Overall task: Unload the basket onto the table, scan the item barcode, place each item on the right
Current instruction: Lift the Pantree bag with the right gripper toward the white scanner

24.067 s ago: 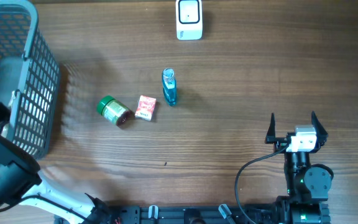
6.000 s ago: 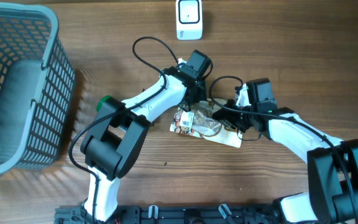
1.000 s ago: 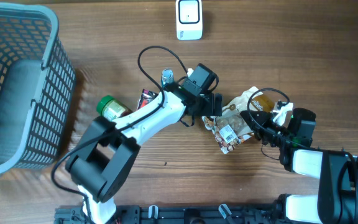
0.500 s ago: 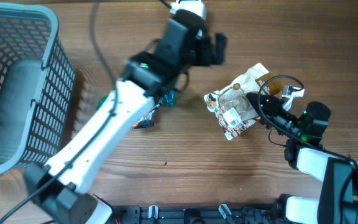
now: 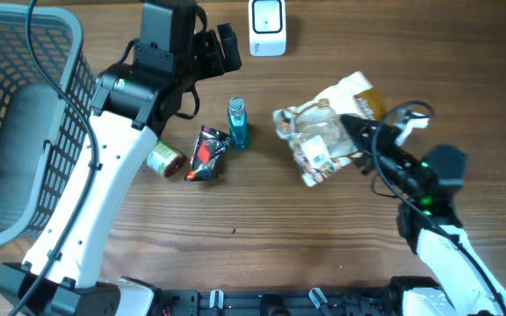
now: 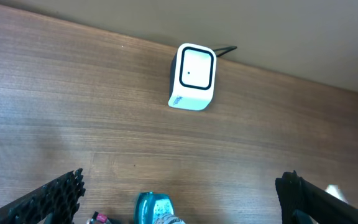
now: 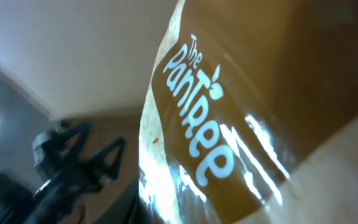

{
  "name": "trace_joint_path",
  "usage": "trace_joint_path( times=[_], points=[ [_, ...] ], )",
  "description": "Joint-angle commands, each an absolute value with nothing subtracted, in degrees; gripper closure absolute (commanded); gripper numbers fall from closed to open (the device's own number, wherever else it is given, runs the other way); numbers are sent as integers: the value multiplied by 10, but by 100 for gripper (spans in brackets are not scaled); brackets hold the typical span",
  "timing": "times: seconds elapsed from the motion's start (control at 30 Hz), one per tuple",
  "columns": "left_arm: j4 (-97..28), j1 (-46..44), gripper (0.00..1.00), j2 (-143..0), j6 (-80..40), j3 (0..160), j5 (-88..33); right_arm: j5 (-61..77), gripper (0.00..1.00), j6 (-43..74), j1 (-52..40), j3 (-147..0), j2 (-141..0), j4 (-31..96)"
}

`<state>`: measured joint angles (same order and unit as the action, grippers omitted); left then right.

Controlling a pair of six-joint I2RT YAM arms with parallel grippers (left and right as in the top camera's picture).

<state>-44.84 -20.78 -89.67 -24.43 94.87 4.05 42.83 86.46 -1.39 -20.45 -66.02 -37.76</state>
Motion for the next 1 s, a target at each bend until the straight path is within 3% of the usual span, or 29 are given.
trace_joint_path(
  times=[0.0,0.2,0.43,0.6,0.67,0.73,0.8,0.87,0.97],
  points=[
    [-456,-207,0,-891,-236,955,60,309,87,866,-87,-284,-653,-327],
    [-496,-207,0,-894,-235,955,91,267,87,737,-115,-449,-653,-137],
    [-509,-207,0,-914,-236,955,91,259,87,689,-115,-490,-653,-52],
    [-509,-207,0,-917,-235,955,96,259,87,681,-115,-490,-653,-51],
    [-509,-206,0,-917,-235,955,122,247,87,615,-115,-490,-654,-57],
    [-509,-206,0,-917,-233,955,138,140,89,508,-115,-490,-654,-62],
    [-509,-206,0,-917,-233,955,141,56,90,479,-115,-490,-663,-90],
    [-509,-207,0,-917,-233,955,158,49,90,475,-115,-498,-713,-187],
    [-511,-206,0,-917,-233,955,191,71,90,440,-118,-569,-813,-195]
  ],
)
